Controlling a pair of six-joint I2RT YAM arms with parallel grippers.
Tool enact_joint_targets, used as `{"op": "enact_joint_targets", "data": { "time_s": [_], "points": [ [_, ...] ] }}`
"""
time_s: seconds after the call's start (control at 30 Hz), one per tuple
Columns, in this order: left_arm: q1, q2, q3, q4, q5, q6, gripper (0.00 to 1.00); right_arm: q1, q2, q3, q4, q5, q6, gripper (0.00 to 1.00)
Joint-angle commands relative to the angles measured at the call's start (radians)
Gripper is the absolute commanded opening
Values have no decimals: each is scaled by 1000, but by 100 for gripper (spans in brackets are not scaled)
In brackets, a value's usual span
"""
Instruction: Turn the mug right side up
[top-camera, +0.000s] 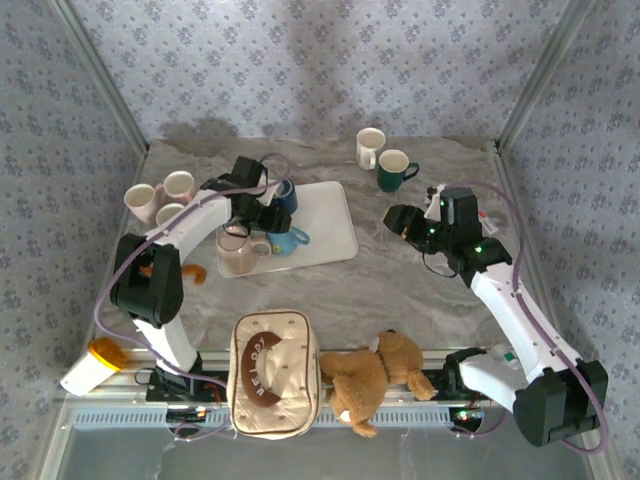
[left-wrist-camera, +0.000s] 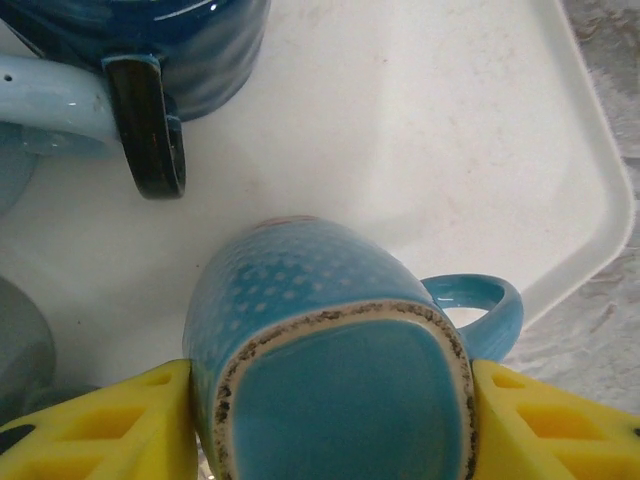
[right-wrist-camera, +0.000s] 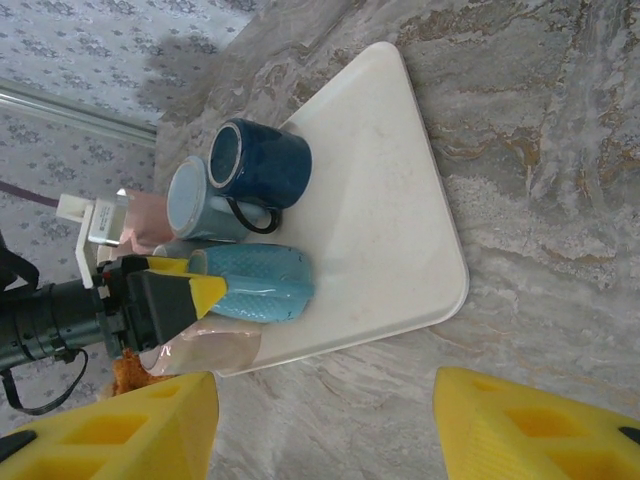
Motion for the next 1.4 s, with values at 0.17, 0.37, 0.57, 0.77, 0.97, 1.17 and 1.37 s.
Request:
{"op": "enact_joint_targets", "data": {
  "time_s": [0.17,0.37,0.57,0.77,0.97,1.17,1.37],
  "points": [
    [-5,-233,-1,43,133,-146,51,-7,-50,-25,63,-48,43,61],
    [-3,-360,-16,105,197,-256,50,-7,-91,-18,72,-58,60,61],
    [13,-481,-45,179,238,-380,50,-8,-111,-12,91,-97,89,61],
    [40,-565,-95,227,270,-462,50,-7,-114,-14,127,-118,103,61],
    [73,-621,-161,316,315,-566,50,-7,-107,2,166,-172,100,61],
    [93,-661,-185,373,355,-646,50,-2,-96,25,196,-234,75,61],
    [124,-677,-207,419,402,-775,52,1,-61,56,227,-306,66,61]
  ]
}}
